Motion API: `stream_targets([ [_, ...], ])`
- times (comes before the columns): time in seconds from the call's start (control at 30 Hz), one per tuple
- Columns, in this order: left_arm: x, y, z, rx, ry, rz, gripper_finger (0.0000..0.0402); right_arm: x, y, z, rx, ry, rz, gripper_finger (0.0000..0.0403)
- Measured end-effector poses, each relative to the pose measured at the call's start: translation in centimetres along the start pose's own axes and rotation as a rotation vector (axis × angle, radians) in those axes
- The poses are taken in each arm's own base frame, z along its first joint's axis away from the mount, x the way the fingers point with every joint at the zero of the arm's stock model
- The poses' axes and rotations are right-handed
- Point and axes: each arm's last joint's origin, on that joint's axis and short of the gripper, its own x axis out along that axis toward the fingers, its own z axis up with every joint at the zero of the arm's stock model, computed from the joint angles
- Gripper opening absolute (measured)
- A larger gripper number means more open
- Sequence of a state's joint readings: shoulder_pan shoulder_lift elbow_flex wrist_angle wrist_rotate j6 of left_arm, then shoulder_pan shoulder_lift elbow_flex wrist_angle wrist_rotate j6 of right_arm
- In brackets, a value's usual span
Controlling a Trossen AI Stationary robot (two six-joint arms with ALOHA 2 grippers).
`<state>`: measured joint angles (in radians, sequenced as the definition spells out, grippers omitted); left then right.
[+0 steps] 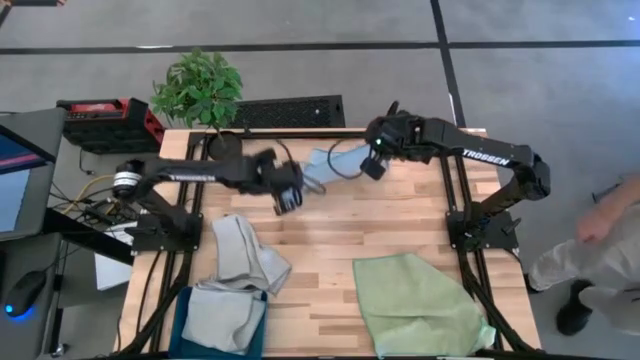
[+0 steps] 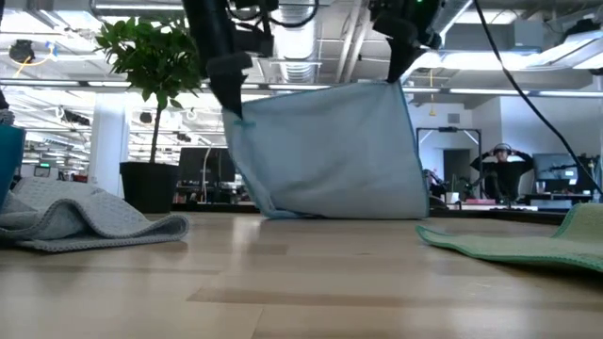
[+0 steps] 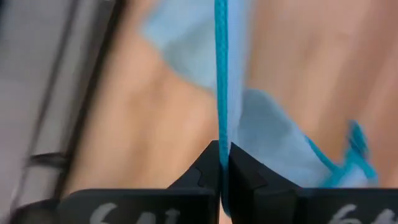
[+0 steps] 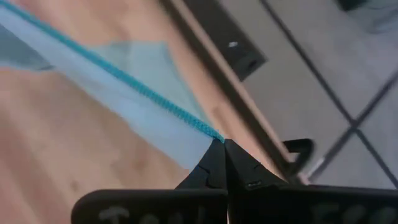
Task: Fold microfiber towels
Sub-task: Fold the blue microfiber towel
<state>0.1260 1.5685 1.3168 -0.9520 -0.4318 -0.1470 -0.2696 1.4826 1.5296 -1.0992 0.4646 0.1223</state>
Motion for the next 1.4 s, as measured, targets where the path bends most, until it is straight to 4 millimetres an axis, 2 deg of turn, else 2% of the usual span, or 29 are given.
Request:
stream_targets([
  [0.2,-1.6,7.0,2.6,-0.019,-0.068,0.169,0.0,0.3,-3.2,1.5,0.083,-0.083,-0.165,0.0003],
  [0.3,-2.8,9.8,3.8,-0.039,-0.116,0.229,0.0,-0.3,-4.4,2.2,0.109,-0.121,-0.223,0.0003],
  [0.4,-4.6,11.5,4.8,-0.044,-0.167,0.292,0.0,-1.3,-4.8,2.6,0.114,-0.142,-0.26,0.0003],
  [0.5,-6.6,12.2,5.2,-0.025,-0.206,0.312,0.0,-2.3,-4.4,2.5,0.086,-0.135,-0.256,0.0003],
  [0.63,-7.6,11.0,5.0,0.04,-0.184,0.279,0.0,-3.0,-3.0,1.7,0.028,-0.084,-0.229,0.0003],
  [0.8,-7.1,8.0,3.6,0.128,-0.07,0.181,0.0,-3.5,-0.7,0.1,-0.016,0.003,-0.18,0.0003],
  [0.93,-6.3,5.3,2.8,0.153,-0.043,0.068,0.0,-3.8,0.7,-1.3,-0.034,0.088,-0.132,0.0003],
  [1.13,-5.1,1.4,1.4,0.162,0.002,-0.056,0.0,-2.8,3.2,-3.4,-0.062,0.193,-0.043,0.0003],
  [1.4,-3.2,-3.7,-1.4,0.131,0.073,-0.226,0.0,-1.0,7.4,-6.5,-0.095,0.279,0.104,0.0003],
])
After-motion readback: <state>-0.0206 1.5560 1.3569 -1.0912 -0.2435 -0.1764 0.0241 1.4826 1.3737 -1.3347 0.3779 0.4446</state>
